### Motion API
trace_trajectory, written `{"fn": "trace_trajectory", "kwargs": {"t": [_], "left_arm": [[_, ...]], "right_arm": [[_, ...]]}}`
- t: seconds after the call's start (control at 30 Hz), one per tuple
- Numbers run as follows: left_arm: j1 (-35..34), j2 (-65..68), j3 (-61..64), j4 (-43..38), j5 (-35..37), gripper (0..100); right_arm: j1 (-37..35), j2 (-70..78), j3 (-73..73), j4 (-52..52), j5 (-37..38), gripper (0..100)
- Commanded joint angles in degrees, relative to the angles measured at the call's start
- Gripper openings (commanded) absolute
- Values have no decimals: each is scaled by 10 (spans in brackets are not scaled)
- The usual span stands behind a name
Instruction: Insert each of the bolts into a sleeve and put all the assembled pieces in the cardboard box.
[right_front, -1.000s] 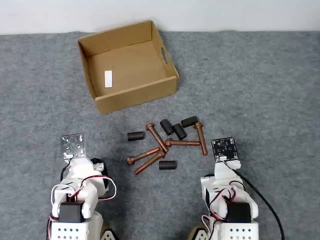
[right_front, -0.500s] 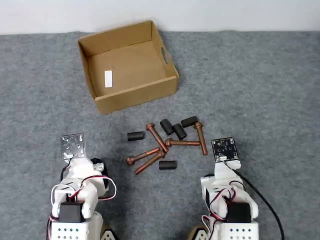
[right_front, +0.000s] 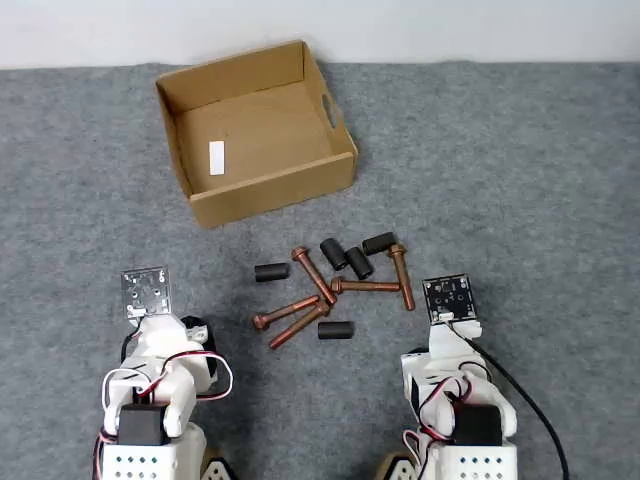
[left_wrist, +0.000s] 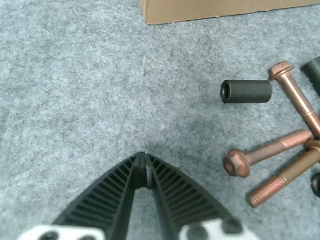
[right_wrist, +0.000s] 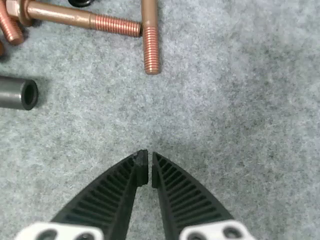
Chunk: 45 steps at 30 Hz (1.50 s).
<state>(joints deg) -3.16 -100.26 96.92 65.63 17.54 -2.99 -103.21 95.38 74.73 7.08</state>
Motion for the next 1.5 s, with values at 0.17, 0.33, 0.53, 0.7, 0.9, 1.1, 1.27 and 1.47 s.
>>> {"fn": "trace_trajectory", "kwargs": {"t": [0.17, 0.33, 0.53, 0.7, 0.9, 1.1, 1.27, 1.47], "left_arm": [[0, -4, -2, 4, 4, 6], [0, -4, -2, 4, 4, 6], [0, -4, -2, 4, 4, 6], [0, -4, -2, 4, 4, 6], [0, -4, -2, 4, 4, 6], [0, -4, -2, 4, 4, 6], [0, -4, -2, 4, 4, 6], [0, -4, -2, 4, 4, 6]], "right_arm": [[5, -6, 11, 2, 6, 9], [5, -6, 11, 2, 6, 9], [4, -6, 11, 2, 4, 9], [4, -6, 11, 2, 5, 10], [25, -7, -29, -36, 3, 9], [5, -4, -165, -24, 3, 8], [-24, 60, -239, -23, 3, 8], [-52, 282, -372, -36, 2, 8]]}}
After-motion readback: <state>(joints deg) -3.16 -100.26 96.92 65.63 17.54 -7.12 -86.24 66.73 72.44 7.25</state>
